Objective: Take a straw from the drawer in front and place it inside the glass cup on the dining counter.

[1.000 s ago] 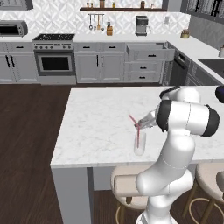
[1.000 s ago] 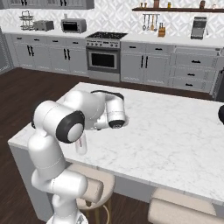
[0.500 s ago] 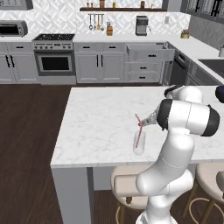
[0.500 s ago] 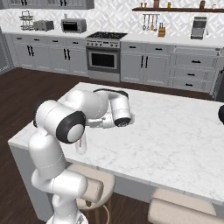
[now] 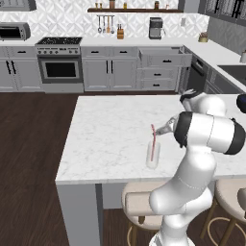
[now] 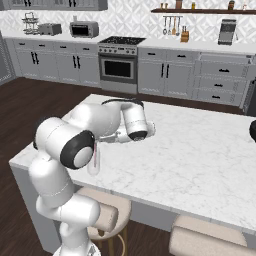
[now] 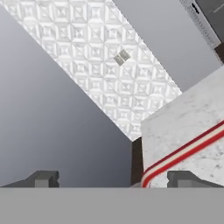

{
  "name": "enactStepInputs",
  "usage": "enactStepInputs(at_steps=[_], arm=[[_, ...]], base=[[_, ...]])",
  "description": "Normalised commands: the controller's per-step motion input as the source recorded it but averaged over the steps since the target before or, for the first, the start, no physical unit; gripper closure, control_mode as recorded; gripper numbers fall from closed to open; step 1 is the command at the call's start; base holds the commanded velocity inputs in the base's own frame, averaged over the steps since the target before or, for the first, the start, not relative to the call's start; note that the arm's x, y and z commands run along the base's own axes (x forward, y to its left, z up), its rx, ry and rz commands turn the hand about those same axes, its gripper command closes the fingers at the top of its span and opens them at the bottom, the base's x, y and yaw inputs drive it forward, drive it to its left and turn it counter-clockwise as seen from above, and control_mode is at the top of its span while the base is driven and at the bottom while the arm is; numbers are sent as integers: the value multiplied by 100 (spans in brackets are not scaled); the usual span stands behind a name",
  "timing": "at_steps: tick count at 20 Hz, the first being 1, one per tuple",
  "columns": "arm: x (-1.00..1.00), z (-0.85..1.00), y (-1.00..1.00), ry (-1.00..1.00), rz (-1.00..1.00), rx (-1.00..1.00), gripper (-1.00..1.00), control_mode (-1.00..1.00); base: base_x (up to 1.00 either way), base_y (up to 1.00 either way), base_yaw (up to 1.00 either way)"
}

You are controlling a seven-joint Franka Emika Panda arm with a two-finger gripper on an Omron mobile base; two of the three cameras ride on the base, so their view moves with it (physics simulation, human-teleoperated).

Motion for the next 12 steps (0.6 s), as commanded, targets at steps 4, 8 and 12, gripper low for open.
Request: enactStepInputs(at_steps=[4,8,12], arm=[[0,-1,0,-5,-18,-17,-100,-100],[-14,0,5,-7,-16,-14,-100,-100],[-30,0,26,-8,-12,-10,-100,-100]], base=[[0,0,0],[0,0,0],[0,0,0]])
